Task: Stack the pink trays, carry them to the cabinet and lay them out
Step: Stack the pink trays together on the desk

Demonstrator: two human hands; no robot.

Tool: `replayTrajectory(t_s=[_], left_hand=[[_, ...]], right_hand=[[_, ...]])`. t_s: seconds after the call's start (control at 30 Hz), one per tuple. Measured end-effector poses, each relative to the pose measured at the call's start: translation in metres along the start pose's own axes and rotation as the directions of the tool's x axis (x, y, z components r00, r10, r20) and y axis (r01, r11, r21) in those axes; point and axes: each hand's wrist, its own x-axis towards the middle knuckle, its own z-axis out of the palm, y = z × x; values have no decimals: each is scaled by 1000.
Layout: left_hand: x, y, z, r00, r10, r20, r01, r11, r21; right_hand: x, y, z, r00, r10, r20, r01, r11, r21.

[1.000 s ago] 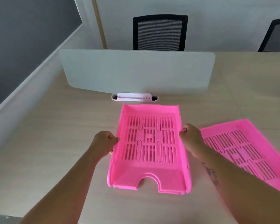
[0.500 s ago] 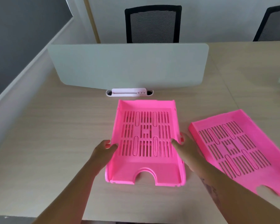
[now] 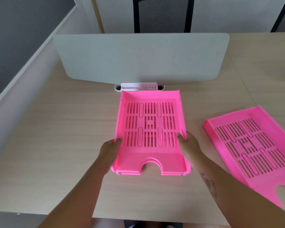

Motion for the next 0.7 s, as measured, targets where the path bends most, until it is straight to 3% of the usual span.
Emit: replayTrajectory(t_s=[0.2, 0.3, 0.47, 0.7], left_hand=[[-11, -18, -20, 996, 75, 45, -68, 986, -154], [-21, -32, -14, 988, 153, 37, -146, 977, -157], [-12, -19, -14, 989, 136, -49, -141, 985, -100], [-14, -25, -22, 990, 143, 15, -140, 981, -131]], right_hand=[[-23, 4, 5, 999, 14, 43, -16, 999, 45], [-38, 16, 12, 999, 49, -19, -47, 997, 54], [-34, 5, 18, 994, 63, -89, -63, 998, 2], [-42, 3, 16, 988, 107, -110, -111, 993, -34]])
